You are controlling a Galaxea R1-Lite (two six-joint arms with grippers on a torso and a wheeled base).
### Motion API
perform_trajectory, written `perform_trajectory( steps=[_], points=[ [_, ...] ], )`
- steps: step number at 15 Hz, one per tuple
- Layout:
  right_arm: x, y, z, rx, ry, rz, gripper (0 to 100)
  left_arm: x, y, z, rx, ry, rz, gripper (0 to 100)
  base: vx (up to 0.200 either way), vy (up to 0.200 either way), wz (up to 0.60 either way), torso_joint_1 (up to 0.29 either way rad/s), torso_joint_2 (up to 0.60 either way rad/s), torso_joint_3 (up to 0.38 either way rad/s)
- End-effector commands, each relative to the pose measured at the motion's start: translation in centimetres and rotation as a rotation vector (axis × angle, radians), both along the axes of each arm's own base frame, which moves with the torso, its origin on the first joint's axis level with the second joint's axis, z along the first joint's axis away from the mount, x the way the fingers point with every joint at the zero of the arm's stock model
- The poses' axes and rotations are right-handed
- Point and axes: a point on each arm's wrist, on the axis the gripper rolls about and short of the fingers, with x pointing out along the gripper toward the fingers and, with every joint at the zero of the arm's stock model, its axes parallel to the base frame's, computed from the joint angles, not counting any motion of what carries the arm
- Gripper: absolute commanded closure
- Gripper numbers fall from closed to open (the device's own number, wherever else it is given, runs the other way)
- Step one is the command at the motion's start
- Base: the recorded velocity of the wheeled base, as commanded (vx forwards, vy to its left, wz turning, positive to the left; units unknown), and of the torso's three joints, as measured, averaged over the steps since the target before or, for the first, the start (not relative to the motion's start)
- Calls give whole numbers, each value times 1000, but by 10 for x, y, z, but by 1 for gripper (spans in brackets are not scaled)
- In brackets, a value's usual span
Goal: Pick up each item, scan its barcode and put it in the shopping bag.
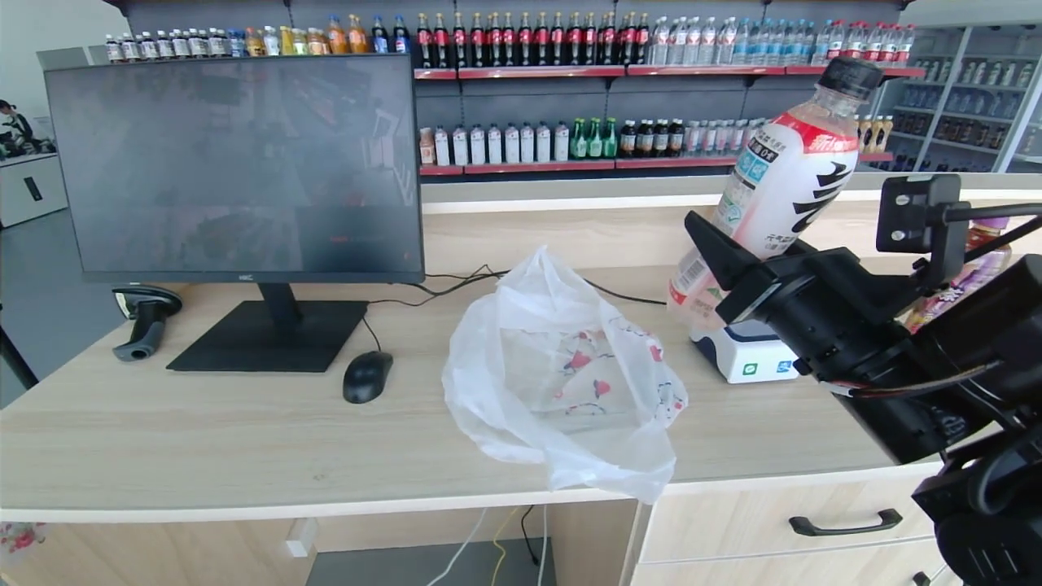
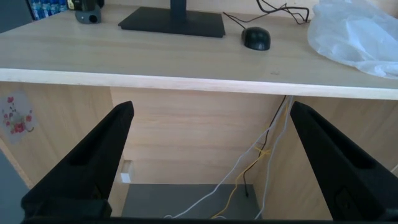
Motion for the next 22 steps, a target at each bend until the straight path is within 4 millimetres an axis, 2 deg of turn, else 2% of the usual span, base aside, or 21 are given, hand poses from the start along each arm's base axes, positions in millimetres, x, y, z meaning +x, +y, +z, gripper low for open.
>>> perform_trajectory(
  steps=[1, 5, 6, 10, 12, 14, 19, 22],
  points=[
    [3, 3, -15, -29, 50, 4, 100, 0, 0, 0, 0, 0, 1, 0, 0, 0, 0, 0, 0, 0],
    [10, 32, -30, -52, 83, 74, 100, 0, 0, 0, 0, 0, 1, 0, 0, 0, 0, 0, 0, 0],
    [12, 38, -40, -71, 109, 84, 100, 0, 0, 0, 0, 0, 1, 0, 0, 0, 0, 0, 0, 0],
    [26, 40, -52, -85, 135, 68, 100, 0, 0, 0, 0, 0, 1, 0, 0, 0, 150, -1, 1, -1],
    [27, 41, -49, -78, 125, 68, 100, 0, 0, 0, -2, -1, 1, 0, 0, 0, 600, 2, 7, 0],
    [29, 43, -42, -61, 97, 68, 100, 0, 0, 0, 0, -1, 1, 0, 0, 0, 0, 0, 0, 0],
    [33, 44, -42, -58, 92, 64, 100, 0, 0, 0, 0, 0, 1, 0, 0, 0, 0, 0, 0, 0],
    [39, 46, -70, -106, 176, 57, 100, 0, 0, 0, -2, 0, 1, 0, 0, 0, 0, 0, 0, 0]
  ],
)
